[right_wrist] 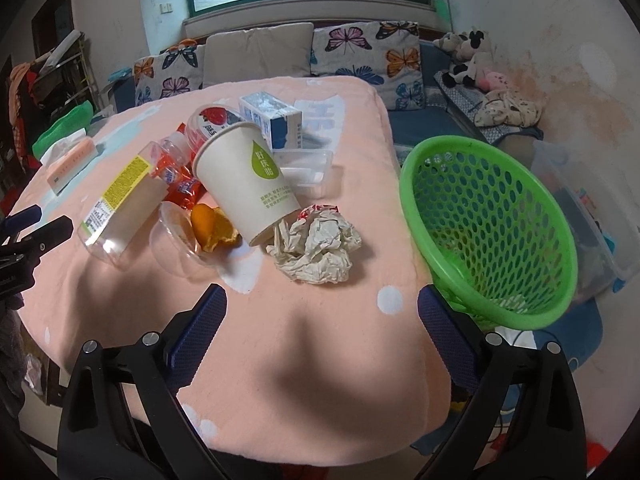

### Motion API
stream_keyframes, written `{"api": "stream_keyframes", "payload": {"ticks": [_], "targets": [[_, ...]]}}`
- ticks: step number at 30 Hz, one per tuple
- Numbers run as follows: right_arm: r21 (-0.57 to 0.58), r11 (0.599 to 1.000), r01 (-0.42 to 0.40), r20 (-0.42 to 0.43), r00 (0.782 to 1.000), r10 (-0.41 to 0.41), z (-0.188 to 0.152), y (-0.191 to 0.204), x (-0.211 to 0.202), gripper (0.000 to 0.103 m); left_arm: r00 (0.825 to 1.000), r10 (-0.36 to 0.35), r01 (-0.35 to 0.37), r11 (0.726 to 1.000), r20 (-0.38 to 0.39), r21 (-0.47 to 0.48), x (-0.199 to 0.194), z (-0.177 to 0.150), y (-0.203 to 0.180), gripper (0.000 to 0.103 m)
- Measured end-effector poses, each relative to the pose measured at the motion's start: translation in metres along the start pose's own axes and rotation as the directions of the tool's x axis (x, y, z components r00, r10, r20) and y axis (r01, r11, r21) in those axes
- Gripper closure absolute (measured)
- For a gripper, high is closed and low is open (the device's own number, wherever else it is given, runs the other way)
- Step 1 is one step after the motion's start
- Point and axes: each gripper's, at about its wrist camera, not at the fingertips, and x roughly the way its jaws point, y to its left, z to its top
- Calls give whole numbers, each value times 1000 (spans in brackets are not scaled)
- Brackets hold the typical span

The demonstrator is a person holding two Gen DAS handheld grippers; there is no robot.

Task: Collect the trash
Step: 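Reach the right gripper to the crumpled paper ball while the left gripper reaches the clear bottle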

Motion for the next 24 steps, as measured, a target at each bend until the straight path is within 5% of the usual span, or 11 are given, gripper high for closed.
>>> {"api": "stream_keyframes", "payload": {"ticks": [24], "targets": [[-21, 1000, -18, -45, 999, 17, 12, -7, 43, 22, 998, -33, 35, 999, -60, 36, 52, 2, 0, 12]]}}
